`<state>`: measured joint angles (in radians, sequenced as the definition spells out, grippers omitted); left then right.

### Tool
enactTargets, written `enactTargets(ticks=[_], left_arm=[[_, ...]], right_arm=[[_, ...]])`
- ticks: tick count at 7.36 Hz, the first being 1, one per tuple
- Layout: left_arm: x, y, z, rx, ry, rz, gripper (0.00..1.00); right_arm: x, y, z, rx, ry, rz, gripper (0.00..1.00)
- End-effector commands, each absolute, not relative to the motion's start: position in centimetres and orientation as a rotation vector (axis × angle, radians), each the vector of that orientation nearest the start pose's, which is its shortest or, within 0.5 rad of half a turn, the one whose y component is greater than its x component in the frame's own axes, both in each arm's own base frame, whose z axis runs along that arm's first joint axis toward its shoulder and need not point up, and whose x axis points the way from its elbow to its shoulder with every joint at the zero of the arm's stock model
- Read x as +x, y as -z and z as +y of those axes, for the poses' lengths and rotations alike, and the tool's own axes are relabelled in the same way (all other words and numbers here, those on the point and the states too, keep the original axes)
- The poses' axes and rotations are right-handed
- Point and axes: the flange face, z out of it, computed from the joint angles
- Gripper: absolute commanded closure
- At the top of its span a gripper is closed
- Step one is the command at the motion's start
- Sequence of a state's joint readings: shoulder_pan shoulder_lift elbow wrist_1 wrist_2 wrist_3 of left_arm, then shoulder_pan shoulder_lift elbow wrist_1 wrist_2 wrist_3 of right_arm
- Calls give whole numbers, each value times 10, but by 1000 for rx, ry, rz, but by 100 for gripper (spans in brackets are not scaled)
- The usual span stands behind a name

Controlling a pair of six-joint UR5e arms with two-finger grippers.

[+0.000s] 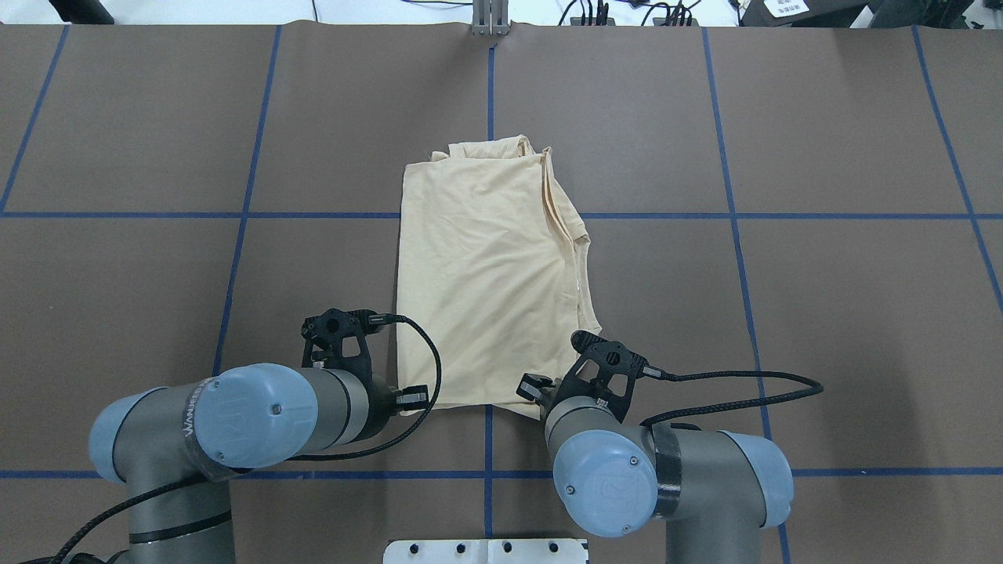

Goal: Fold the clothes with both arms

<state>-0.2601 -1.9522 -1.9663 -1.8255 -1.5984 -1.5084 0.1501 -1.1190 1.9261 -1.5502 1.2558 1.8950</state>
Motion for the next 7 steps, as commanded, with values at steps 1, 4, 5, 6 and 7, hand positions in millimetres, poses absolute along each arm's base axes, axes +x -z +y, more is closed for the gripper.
enactTargets(ticks=[1, 4, 5, 6, 7], left_arm=[[511, -222, -245, 124, 131, 1089, 100], [457, -183, -163, 17, 54, 1193, 100], [442, -173, -157, 7, 43, 1172, 100], [442, -173, -159, 8, 45, 1156, 100], [453, -185, -169, 18, 64, 1117, 100]], right_arm=[[-530, -229, -228, 202, -553, -936, 100], [-446, -177, -135, 129, -404, -994, 100], [-440, -171, -132, 125, -398, -999, 100], [-443, -176, -141, 142, -408, -980, 100], [-461, -184, -162, 179, -444, -942, 100]])
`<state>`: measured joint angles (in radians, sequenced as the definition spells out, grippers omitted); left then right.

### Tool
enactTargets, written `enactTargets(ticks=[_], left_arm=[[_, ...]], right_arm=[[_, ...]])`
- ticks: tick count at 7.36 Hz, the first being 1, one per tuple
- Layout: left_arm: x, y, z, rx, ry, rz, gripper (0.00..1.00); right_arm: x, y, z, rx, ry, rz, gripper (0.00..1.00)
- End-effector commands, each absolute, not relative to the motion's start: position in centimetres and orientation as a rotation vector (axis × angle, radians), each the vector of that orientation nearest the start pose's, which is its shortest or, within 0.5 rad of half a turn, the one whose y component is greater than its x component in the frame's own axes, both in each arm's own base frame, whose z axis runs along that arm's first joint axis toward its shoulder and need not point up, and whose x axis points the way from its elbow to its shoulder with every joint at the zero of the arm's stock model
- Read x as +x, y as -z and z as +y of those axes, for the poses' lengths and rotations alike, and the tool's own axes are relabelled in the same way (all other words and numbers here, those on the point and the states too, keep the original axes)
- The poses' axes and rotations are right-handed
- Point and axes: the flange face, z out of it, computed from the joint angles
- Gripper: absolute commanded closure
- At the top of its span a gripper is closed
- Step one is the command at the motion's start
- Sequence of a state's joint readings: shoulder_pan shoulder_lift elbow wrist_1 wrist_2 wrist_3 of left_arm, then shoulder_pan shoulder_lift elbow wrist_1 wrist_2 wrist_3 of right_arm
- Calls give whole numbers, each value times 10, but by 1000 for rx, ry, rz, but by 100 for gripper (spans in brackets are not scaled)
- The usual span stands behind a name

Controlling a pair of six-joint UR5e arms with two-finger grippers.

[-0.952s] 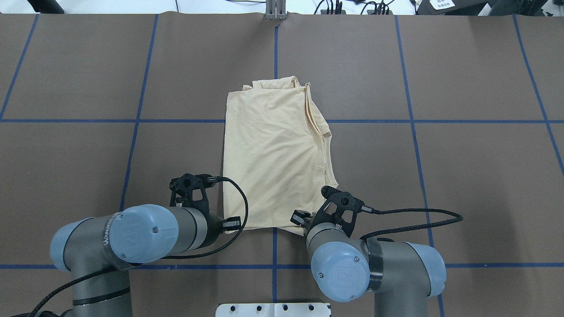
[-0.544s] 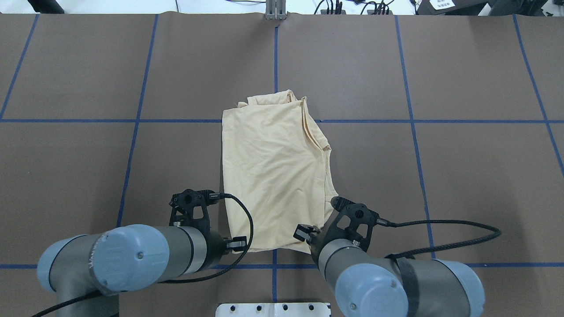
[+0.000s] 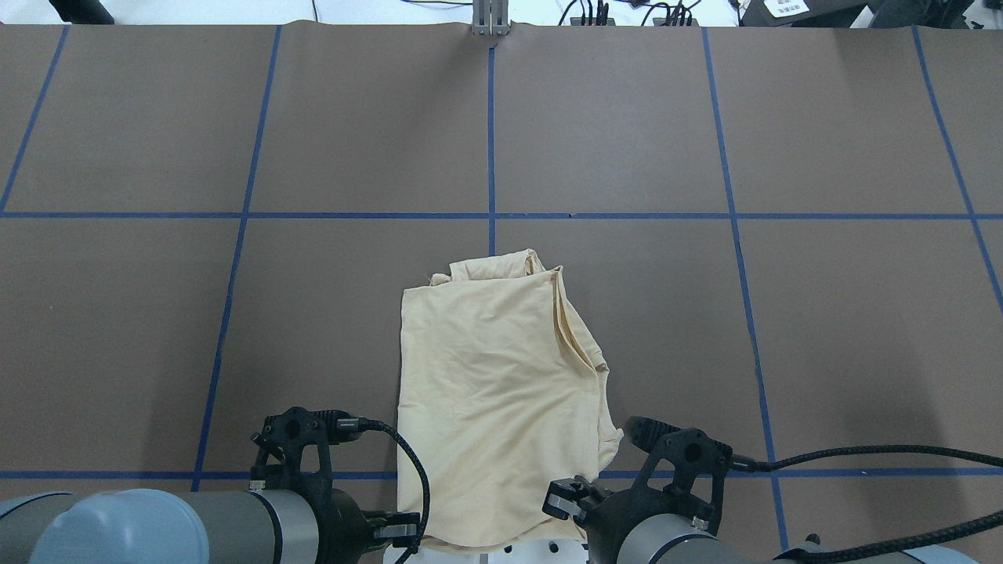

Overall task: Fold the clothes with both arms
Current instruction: 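Lift the near edge with both grippers and fold it toward the far edge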

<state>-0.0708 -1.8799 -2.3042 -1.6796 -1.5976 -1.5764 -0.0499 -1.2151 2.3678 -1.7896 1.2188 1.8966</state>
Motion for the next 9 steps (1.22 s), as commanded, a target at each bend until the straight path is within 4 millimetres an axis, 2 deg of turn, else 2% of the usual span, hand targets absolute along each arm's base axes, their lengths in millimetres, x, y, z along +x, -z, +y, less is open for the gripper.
enactTargets(ticks=[1, 3, 4, 5, 6, 7, 8, 9], left_arm=[[468, -199, -186, 38, 92, 1074, 100], [488, -205, -236, 88, 168, 1029, 100], [486, -209, -258, 111, 201, 1015, 100], [475, -209, -279, 157, 192, 1008, 100], [468, -211, -296, 179, 214, 997, 100], [469, -211, -316, 214, 209, 979, 100], [477, -212, -340, 250, 194, 952, 100], [489, -219, -354, 258, 195, 923, 100]], right_arm=[[-487, -185, -191, 225, -466, -904, 100], [-503, -193, -237, 285, -499, -886, 100], [-500, -196, -259, 310, -515, -889, 100], [-492, -197, -276, 341, -513, -876, 100], [-492, -202, -290, 360, -515, -853, 100], [-505, -201, -306, 372, -527, -828, 100], [-513, -202, -320, 381, -542, -809, 100], [-514, -203, -327, 386, -551, -804, 100]])
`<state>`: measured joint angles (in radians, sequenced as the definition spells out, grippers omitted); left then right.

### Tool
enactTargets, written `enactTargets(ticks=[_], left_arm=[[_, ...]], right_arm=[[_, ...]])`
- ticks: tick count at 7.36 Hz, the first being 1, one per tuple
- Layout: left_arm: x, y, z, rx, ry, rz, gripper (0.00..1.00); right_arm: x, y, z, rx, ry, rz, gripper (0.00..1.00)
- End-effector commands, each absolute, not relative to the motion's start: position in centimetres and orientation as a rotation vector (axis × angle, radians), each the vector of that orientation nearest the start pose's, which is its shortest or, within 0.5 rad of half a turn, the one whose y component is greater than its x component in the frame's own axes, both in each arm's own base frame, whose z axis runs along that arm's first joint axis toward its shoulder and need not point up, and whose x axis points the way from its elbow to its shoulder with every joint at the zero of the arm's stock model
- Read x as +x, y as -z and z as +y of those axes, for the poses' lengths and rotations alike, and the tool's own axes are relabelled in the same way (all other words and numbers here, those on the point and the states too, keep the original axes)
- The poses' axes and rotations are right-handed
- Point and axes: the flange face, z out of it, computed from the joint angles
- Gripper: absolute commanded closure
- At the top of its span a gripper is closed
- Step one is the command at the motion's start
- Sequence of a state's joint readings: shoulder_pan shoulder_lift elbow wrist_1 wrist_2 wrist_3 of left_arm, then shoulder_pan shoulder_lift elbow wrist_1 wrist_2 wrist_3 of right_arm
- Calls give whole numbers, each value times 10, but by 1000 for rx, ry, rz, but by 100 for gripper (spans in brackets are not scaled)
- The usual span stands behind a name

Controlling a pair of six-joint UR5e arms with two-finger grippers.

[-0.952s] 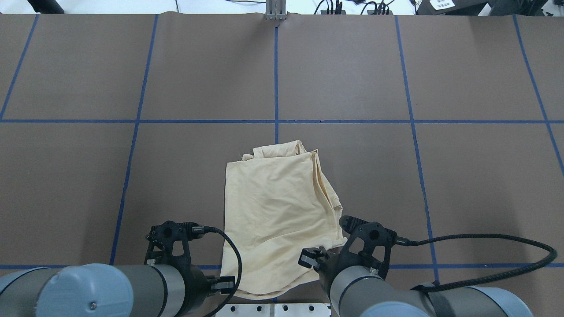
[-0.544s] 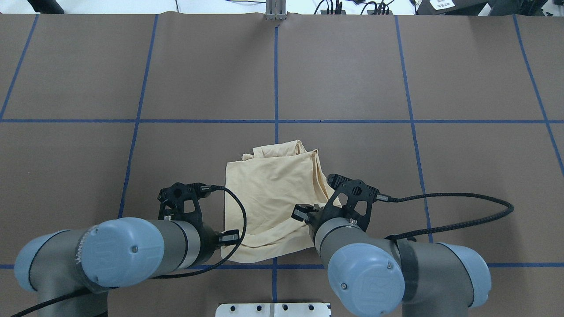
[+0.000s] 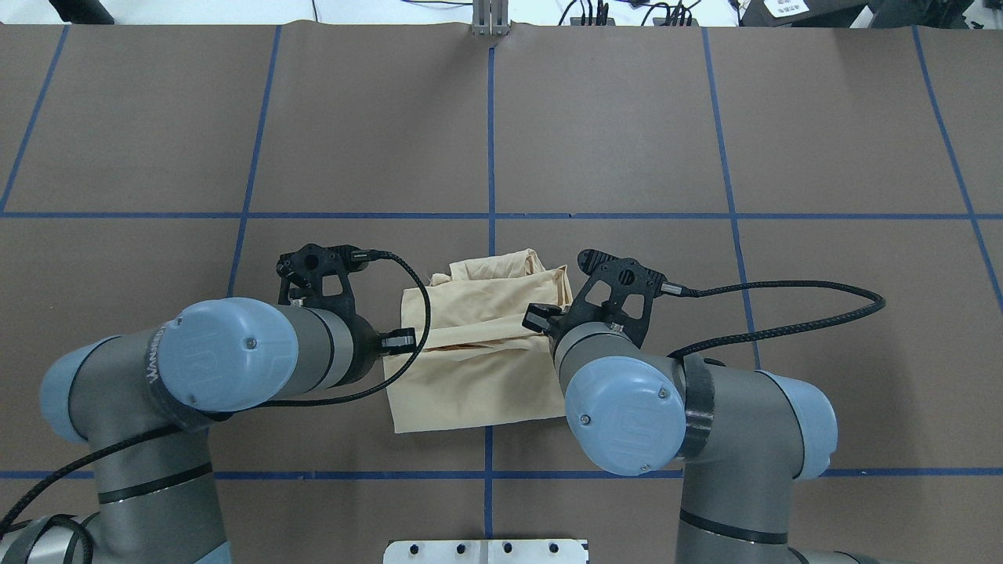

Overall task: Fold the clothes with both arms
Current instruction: 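Lay the folded edge down on the far half with both grippers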

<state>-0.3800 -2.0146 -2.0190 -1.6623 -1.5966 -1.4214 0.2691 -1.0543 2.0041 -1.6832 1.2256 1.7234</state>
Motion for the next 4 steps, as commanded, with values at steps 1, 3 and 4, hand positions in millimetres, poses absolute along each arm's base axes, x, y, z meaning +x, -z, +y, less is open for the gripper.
enactTargets(ticks=[1, 3, 4], left_arm=[[492, -222, -364, 263, 203, 908, 100], [494, -229, -377, 280, 186, 882, 100], [499, -229, -382, 281, 187, 878, 100]], right_arm=[[-520, -207, -333, 399, -544, -824, 100], [-537, -204, -364, 430, -546, -833, 100], [-549, -199, -374, 430, -552, -825, 100]])
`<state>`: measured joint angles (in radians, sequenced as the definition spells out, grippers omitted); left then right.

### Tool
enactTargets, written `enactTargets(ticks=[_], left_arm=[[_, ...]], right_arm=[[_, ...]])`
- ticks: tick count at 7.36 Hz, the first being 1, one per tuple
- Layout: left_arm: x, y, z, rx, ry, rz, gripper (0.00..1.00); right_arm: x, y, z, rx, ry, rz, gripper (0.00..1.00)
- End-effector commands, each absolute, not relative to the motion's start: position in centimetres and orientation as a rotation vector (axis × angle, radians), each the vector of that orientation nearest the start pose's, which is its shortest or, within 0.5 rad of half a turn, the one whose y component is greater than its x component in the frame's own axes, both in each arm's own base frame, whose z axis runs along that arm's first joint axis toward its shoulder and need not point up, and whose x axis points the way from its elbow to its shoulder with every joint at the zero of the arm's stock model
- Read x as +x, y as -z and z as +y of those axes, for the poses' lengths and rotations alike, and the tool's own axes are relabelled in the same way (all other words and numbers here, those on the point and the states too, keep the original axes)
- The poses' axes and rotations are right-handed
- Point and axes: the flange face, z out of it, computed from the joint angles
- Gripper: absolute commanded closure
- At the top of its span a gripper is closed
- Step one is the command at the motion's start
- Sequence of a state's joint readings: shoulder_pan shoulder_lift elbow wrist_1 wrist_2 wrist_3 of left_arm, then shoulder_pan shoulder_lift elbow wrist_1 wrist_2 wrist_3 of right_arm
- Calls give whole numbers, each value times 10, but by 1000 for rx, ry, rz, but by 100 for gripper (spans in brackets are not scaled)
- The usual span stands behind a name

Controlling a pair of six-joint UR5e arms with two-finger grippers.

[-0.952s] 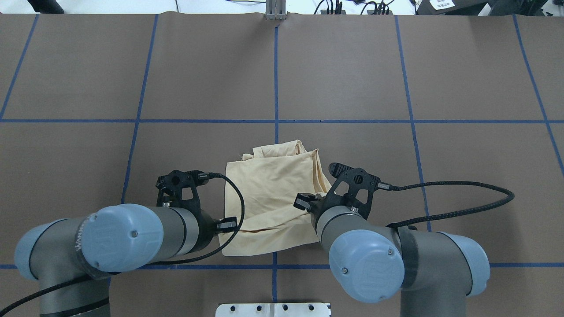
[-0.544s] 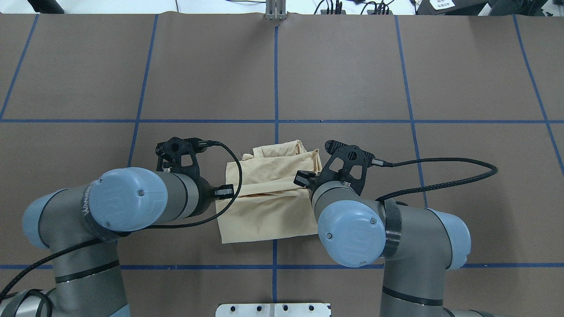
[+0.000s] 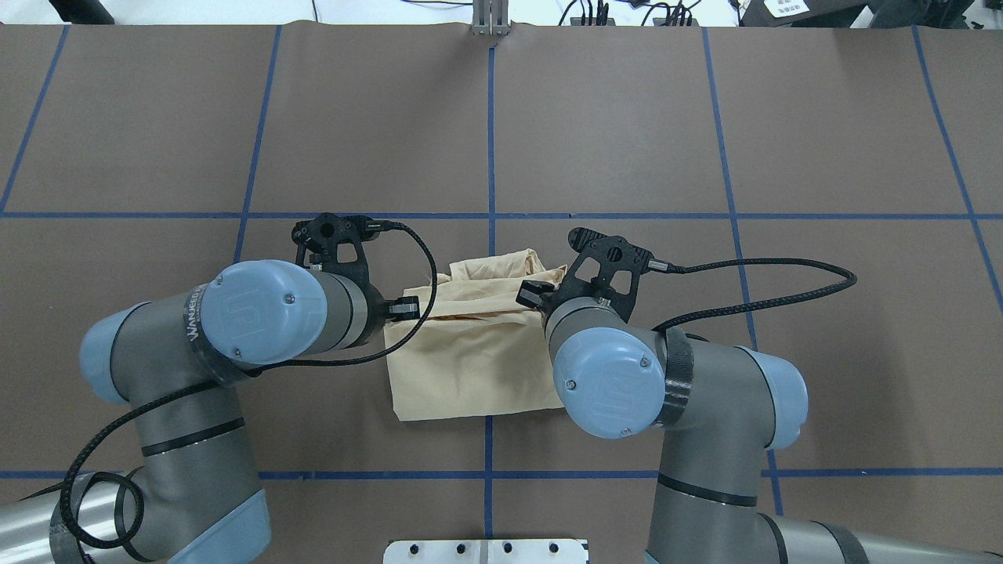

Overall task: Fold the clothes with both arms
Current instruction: 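Lay the folded edge down on the far half with both grippers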

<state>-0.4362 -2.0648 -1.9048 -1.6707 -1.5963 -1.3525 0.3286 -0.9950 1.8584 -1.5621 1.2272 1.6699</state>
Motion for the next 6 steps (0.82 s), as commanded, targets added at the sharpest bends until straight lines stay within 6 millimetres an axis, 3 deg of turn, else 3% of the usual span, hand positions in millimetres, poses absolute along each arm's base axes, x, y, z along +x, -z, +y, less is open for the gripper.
enactTargets(ticks=[1, 5, 6], left_arm=[[504, -235, -388, 281, 192, 867, 100], [523, -253, -400, 289, 181, 866, 100], [520, -253, -405, 313, 147, 857, 89]], right_arm=[[-555, -203, -378, 429, -551, -810, 100], [-561, -218, -388, 419, -554, -773, 100], [-554, -221, -399, 380, -549, -773, 45]])
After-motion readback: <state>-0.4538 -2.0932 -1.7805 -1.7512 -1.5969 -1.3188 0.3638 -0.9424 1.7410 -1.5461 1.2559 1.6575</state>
